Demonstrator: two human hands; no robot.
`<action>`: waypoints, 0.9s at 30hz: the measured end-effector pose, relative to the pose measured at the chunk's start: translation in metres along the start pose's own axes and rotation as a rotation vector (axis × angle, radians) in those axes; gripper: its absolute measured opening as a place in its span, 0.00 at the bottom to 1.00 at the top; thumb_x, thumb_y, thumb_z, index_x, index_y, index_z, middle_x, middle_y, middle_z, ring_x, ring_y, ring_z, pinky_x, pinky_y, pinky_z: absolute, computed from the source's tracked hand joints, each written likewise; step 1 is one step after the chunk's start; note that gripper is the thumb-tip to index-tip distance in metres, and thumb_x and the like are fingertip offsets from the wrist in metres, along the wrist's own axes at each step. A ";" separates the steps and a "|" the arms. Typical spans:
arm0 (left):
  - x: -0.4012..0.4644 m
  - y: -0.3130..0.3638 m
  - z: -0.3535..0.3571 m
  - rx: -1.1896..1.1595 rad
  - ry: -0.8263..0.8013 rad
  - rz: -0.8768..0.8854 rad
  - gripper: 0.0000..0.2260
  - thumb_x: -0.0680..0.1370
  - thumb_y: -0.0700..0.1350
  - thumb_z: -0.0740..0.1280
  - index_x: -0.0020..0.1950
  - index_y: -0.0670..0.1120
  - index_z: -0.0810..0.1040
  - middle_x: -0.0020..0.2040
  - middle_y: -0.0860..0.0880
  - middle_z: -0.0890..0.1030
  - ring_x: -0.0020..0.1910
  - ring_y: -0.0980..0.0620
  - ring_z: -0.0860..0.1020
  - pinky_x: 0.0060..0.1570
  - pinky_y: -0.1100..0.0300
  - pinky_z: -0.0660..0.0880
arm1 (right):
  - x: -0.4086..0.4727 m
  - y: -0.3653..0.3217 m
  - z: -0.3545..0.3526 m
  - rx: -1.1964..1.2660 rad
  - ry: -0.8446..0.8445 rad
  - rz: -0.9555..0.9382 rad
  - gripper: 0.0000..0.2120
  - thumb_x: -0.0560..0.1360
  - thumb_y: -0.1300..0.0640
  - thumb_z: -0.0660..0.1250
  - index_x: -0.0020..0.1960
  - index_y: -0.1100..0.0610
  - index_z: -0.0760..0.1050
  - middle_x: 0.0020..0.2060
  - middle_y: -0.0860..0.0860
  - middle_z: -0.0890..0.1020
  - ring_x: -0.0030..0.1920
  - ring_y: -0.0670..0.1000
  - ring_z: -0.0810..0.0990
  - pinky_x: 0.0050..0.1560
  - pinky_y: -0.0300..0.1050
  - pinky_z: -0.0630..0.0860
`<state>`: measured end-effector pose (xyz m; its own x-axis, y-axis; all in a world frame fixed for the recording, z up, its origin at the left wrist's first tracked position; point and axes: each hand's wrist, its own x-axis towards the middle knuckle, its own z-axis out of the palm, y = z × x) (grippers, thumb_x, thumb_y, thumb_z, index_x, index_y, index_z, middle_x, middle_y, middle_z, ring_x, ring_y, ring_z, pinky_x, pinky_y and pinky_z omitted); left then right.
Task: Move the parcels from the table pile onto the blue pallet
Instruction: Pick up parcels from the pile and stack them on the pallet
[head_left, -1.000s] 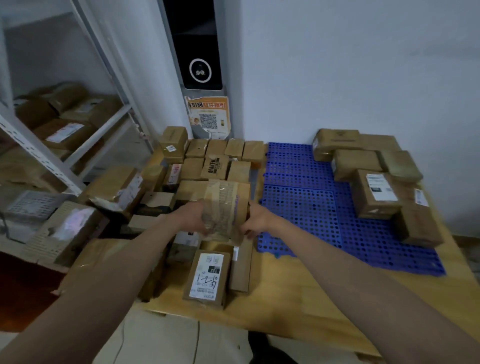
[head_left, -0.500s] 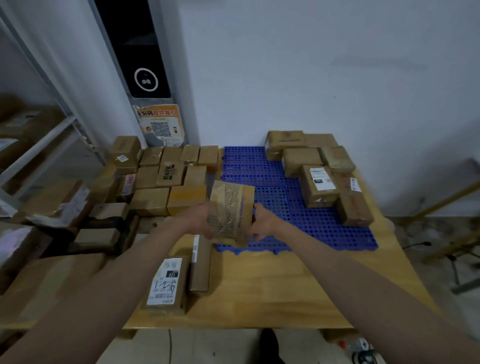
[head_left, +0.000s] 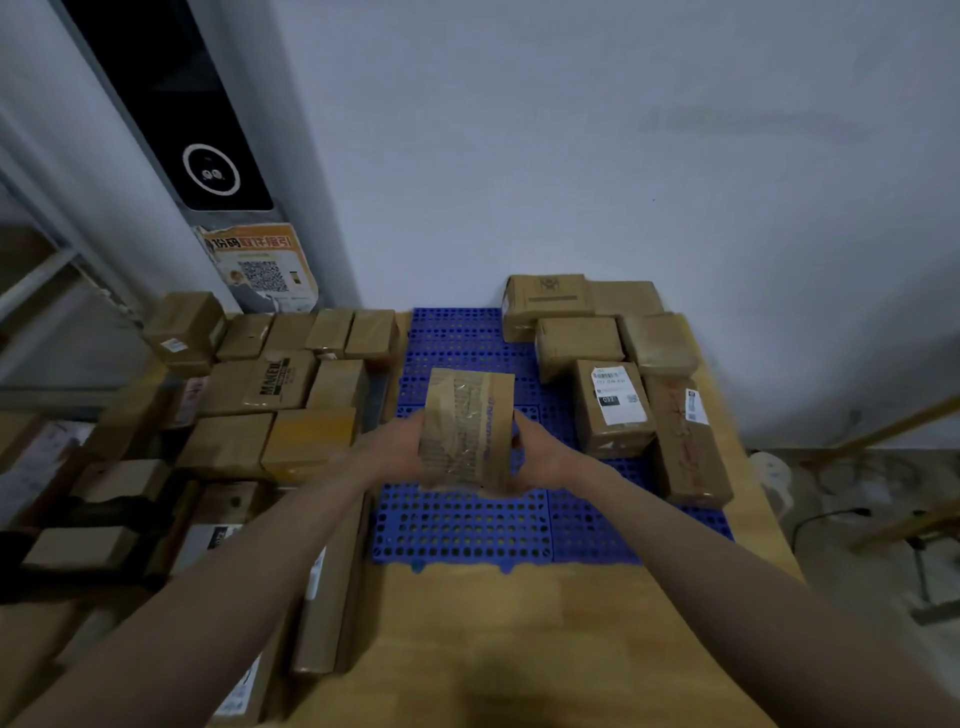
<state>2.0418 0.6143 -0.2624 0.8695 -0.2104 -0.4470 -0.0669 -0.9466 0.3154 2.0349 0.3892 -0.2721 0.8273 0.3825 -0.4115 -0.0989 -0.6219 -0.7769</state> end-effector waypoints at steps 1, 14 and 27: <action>0.007 0.003 -0.001 -0.002 0.001 -0.007 0.44 0.66 0.56 0.78 0.76 0.52 0.59 0.56 0.51 0.80 0.51 0.51 0.79 0.51 0.48 0.79 | 0.006 0.002 -0.006 0.009 -0.024 -0.010 0.49 0.68 0.65 0.78 0.79 0.55 0.51 0.73 0.53 0.65 0.69 0.58 0.69 0.68 0.56 0.69; 0.094 0.007 -0.030 -0.015 0.044 -0.075 0.41 0.67 0.55 0.78 0.74 0.50 0.61 0.59 0.50 0.78 0.51 0.50 0.79 0.48 0.51 0.80 | 0.089 0.009 -0.065 -0.134 -0.033 -0.003 0.46 0.69 0.59 0.79 0.78 0.54 0.54 0.72 0.54 0.66 0.69 0.58 0.70 0.65 0.56 0.72; 0.237 -0.035 -0.070 -0.086 0.023 -0.030 0.47 0.68 0.55 0.78 0.78 0.50 0.54 0.54 0.51 0.80 0.44 0.53 0.79 0.38 0.56 0.79 | 0.224 0.005 -0.114 -0.192 0.041 0.095 0.48 0.67 0.64 0.79 0.78 0.55 0.54 0.69 0.55 0.70 0.67 0.58 0.72 0.62 0.55 0.75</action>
<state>2.2848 0.6147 -0.3208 0.8814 -0.1757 -0.4385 0.0006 -0.9278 0.3730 2.2825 0.3936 -0.3141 0.8413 0.2904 -0.4559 -0.0735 -0.7742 -0.6287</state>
